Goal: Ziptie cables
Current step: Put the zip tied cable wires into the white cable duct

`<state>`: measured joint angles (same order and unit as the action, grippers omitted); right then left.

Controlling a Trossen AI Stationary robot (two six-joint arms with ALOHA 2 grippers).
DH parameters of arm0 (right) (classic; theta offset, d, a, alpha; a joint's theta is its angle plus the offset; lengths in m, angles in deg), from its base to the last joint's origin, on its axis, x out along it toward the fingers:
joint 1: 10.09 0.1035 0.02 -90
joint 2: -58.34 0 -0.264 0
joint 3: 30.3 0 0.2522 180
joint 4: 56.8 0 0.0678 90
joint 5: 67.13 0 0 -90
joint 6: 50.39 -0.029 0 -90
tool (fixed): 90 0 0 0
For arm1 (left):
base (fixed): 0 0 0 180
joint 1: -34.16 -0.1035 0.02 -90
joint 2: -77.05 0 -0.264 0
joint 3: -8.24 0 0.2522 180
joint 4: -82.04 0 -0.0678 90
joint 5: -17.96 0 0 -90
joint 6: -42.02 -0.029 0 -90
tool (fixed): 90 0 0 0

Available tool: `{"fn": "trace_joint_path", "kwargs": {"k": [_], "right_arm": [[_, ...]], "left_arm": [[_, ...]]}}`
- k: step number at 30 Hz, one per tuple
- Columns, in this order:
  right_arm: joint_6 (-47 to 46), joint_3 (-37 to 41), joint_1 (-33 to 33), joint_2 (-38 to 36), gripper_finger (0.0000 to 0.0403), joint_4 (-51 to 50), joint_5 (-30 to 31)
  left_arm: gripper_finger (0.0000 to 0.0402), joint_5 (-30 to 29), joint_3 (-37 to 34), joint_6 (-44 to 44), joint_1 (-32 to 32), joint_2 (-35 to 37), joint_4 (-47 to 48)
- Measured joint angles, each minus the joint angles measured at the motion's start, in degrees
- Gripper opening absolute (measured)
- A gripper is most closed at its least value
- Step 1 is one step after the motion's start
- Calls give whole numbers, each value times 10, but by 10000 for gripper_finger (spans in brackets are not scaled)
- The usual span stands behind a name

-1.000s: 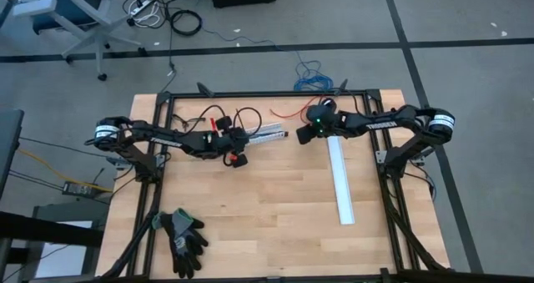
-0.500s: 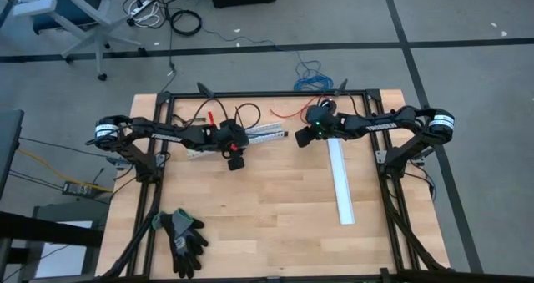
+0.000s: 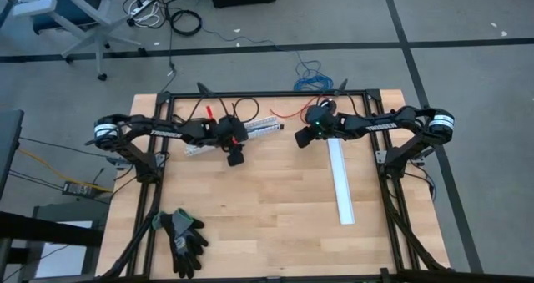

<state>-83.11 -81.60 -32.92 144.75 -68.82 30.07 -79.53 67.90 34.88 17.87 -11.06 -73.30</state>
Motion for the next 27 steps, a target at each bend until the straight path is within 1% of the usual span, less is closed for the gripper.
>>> {"fn": "trace_joint_path", "kwargs": {"k": [6, 10, 14, 16, 18, 19, 21, 25, 27], "right_arm": [[9, 0, 0, 0, 111, 1, 0], [15, 0, 0, 0, 111, 1, 0], [15, 0, 0, 0, 111, 7, 0], [15, 0, 0, 0, 111, 13, 0], [15, 0, 0, 0, 111, 19, 1], [15, 0, 0, 0, 111, 21, 1], [15, 0, 0, 0, 111, 30, 1], [8, 0, 0, 0, 111, 42, 1], [4, 0, 0, 0, 111, 44, 1]], "left_arm": [[140, -22, 14, -16, -9, 1, 13], [140, -29, 14, -14, -33, -4, 32], [140, -26, 14, -12, -55, -4, 47], [135, 3, 14, -12, -62, -4, 53], [123, 29, 14, -12, -65, -4, 55], [114, 33, 12, -12, -65, -4, 52], [89, 35, 7, -12, -65, -4, 53], [25, 49, 7, -12, -63, -4, 54], [12, 64, 7, -11, -59, -4, 48]]}}
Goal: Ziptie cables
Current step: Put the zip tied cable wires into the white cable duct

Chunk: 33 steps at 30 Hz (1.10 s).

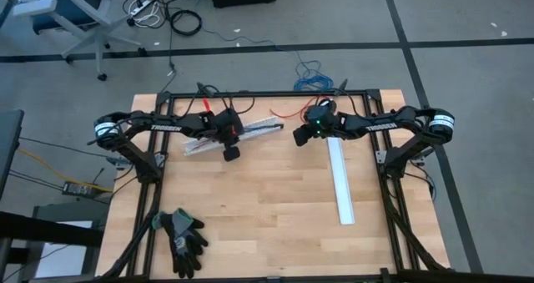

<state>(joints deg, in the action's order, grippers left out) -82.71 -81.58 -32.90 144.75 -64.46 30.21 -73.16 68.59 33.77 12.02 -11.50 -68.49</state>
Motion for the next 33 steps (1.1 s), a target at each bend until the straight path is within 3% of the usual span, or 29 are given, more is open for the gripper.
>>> {"fn": "trace_joint_path", "kwargs": {"k": [15, 24, 33], "right_arm": [[-60, 0, 20, 50, 111, -10, 3], [-52, 0, 40, 93, 111, 98, 4], [-35, 0, 41, 65, 111, 51, -13]], "left_arm": [[12, 5, 0, 14, 53, 0, -46], [11, 9, 3, 28, 61, -34, -80], [15, 10, 3, 36, 65, -48, -87]]}}
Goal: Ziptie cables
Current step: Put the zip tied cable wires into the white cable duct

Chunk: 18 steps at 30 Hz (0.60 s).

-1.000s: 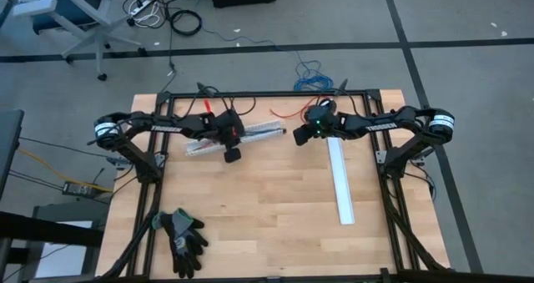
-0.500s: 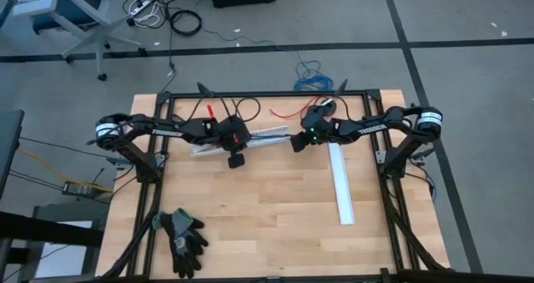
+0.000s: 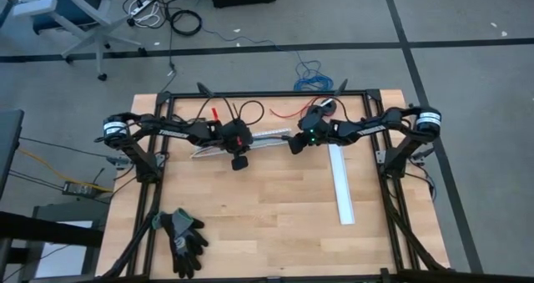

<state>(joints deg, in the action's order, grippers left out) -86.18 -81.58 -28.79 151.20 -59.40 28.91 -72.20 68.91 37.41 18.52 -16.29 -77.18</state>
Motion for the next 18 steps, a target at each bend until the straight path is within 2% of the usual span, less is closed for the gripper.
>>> {"fn": "trace_joint_path", "kwargs": {"k": [3, 12, 18], "right_arm": [[10, 0, 0, -24, 111, -14, 2], [15, 0, -5, -97, 111, -139, 29], [15, 0, -1, -129, 111, -177, 33]], "left_arm": [[16, 0, 0, 0, 0, 0, 0], [28, 11, 19, 21, 4, -2, 11], [41, 66, 42, 21, 15, -2, 26]]}}
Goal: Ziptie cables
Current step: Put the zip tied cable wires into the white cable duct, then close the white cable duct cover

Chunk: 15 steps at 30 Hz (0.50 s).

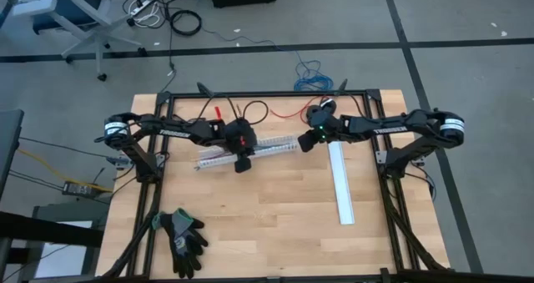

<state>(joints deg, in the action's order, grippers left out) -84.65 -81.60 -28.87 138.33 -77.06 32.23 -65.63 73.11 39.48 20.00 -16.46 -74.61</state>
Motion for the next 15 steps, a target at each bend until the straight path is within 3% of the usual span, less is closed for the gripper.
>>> {"fn": "trace_joint_path", "kwargs": {"k": [15], "right_arm": [[-1, 0, 19, -17, 111, -72, 22]], "left_arm": [[108, 19, 6, -7, 19, 7, -22]]}}
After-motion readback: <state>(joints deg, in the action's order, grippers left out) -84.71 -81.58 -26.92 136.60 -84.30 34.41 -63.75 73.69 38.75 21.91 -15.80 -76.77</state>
